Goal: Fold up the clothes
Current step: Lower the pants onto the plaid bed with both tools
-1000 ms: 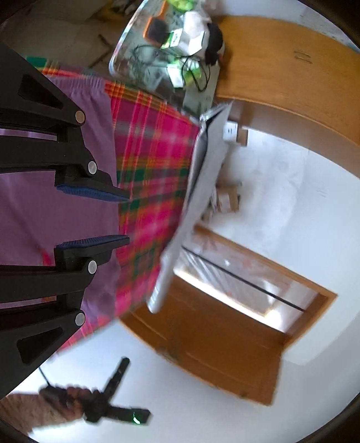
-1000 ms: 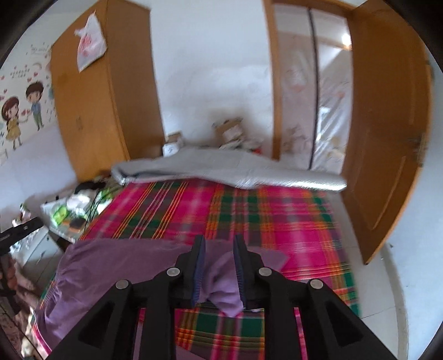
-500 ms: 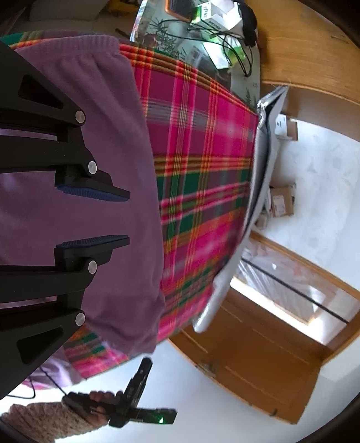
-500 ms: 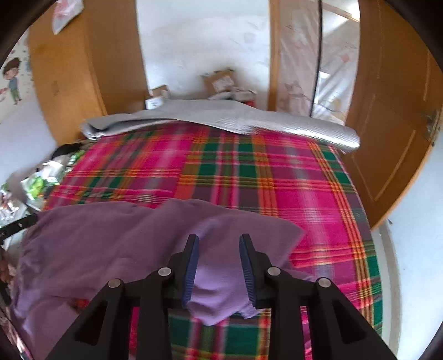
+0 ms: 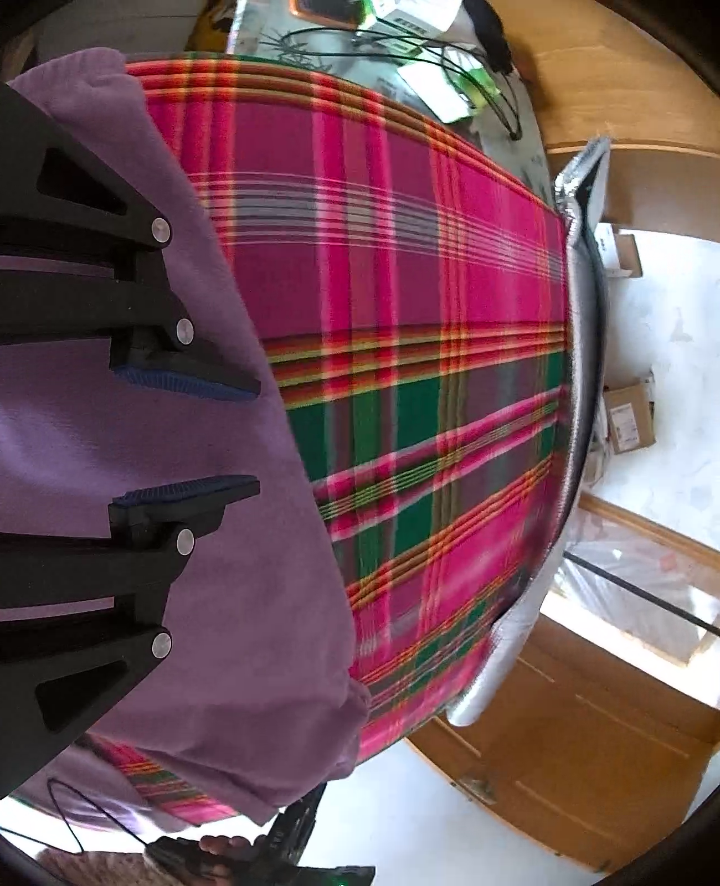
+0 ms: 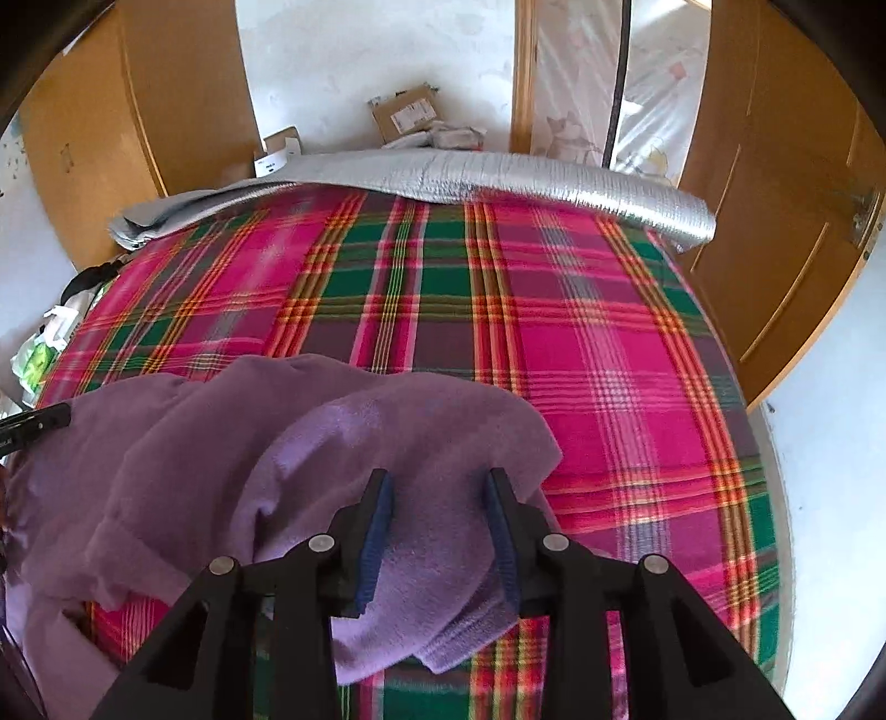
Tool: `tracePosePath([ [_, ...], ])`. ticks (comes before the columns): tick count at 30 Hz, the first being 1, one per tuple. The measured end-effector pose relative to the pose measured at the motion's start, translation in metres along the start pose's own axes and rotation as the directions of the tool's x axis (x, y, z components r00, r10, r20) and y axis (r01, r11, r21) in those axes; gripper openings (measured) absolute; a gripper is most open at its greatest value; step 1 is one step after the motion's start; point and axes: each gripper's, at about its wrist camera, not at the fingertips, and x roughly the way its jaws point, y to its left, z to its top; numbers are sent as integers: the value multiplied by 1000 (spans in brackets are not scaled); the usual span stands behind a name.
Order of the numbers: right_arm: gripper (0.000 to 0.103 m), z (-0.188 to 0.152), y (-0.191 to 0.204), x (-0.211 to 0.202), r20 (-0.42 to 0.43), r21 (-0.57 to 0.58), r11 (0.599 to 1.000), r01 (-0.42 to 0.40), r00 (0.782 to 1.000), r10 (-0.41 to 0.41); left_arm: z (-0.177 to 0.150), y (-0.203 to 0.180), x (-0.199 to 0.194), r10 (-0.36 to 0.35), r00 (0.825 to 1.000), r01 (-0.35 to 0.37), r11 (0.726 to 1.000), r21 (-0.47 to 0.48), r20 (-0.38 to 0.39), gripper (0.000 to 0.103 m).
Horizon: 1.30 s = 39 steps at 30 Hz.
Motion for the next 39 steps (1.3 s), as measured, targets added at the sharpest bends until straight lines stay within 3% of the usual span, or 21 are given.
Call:
tracePosePath([
  [6, 34, 1, 1, 11, -10, 12, 1000, -20, 1000, 20, 2, -12, 5, 55, 999, -54, 995, 84, -4, 29],
  [8, 29, 0, -2, 12, -2, 26, 999, -27, 1000, 27, 0, -15, 5, 49, 999, -49, 992, 113, 4, 31],
  [11, 13, 2, -4, 8, 17, 33, 999, -22, 1000, 21, 0, -13, 5, 13, 1000, -14, 994, 111, 11, 31],
  [15, 9, 6, -7, -8, 82, 38, 999, -16, 997, 13, 1, -11, 5, -24, 1000, 23, 995, 99, 11, 31],
  [16, 9, 7, -8, -15, 108, 41, 999, -6, 994, 2, 1, -11, 5, -20, 1000, 19, 994, 103, 12, 28],
  [19, 9, 11, -14, -31, 165, 59, 998, 15, 986, -25, 2, -8, 6, 0, 1000, -1, 996, 89, 19, 3],
  [26, 9, 19, -33, -66, 277, 117, 989, 89, 953, -118, 4, -6, 7, 19, 999, -21, 998, 60, 36, 1],
  [32, 9, 30, -48, -54, 265, 139, 982, 128, 951, -161, 6, -4, 9, 28, 999, -30, 999, 40, 44, 1],
  [39, 9, 38, -48, -6, 192, 129, 972, 194, 957, -216, 7, -5, 11, 50, 997, -52, 998, 35, 58, 1],
])
